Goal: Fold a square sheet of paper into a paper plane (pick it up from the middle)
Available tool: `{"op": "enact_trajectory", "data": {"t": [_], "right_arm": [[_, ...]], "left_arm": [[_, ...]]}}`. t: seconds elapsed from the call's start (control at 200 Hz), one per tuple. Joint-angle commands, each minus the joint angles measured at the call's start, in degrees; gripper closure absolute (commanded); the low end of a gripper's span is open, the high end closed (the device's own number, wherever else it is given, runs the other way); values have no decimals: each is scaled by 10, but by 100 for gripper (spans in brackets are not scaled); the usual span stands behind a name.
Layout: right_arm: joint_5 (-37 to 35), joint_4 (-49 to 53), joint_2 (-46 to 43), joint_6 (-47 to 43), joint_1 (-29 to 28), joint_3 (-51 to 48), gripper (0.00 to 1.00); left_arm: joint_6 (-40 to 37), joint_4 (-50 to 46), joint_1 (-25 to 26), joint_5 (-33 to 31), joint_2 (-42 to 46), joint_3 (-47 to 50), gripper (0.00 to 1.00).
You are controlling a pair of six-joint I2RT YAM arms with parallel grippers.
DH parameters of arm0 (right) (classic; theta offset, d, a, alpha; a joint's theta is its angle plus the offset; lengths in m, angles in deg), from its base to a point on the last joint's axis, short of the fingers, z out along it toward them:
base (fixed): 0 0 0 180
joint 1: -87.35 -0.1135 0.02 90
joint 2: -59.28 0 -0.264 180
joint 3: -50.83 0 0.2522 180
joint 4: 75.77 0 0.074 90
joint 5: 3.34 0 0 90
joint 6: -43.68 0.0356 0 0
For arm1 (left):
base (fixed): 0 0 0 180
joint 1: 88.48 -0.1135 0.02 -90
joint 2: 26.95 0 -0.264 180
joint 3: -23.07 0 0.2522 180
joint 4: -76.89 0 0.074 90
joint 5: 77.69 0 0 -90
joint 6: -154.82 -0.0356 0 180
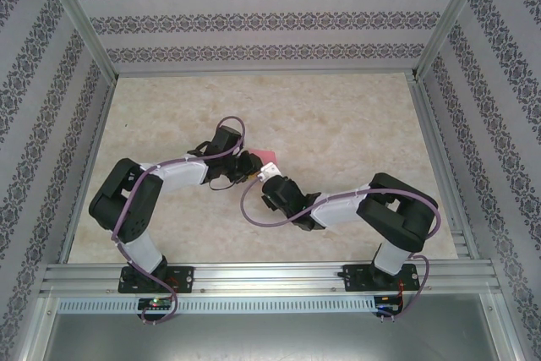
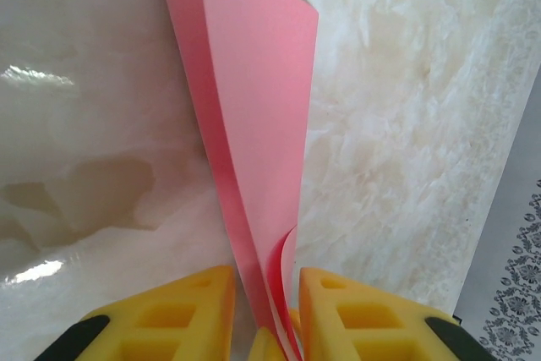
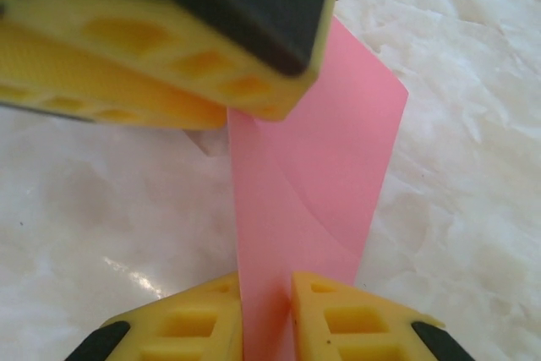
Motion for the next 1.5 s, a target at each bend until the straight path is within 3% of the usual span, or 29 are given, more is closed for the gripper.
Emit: {"op": "enact_trajectory", "data": {"t": [0.0,0.375,0.674,0.804,0.919,1.109,1.314,1.494], "right_arm": [[-15,-36,-19,-32,-7,-16,81],[-6,-47,-5,-32,-7,-5,73],[-14,-56,24,-47,-4,24,71],[-8,-56,32,-50,-1,30,76],[7,-60,29,-44,0,25,84],[83,-71,18,0,21,5,92],[174,-94,15,58,55,-12,96],[236,-113,14,97,87,-21,98]], "left_arm": [[-13,-11,-11,8,-12,-14,72],[-10,9,-13,30,-23,-8,93],[-8,5,-12,32,-15,-8,94],[-8,3,-12,30,-8,-7,93],[-19,-16,-15,14,2,-12,86],[-38,-53,-40,-25,36,-5,59],[-60,-79,-70,-56,86,17,37],[-65,-75,-79,-69,111,43,29]]}}
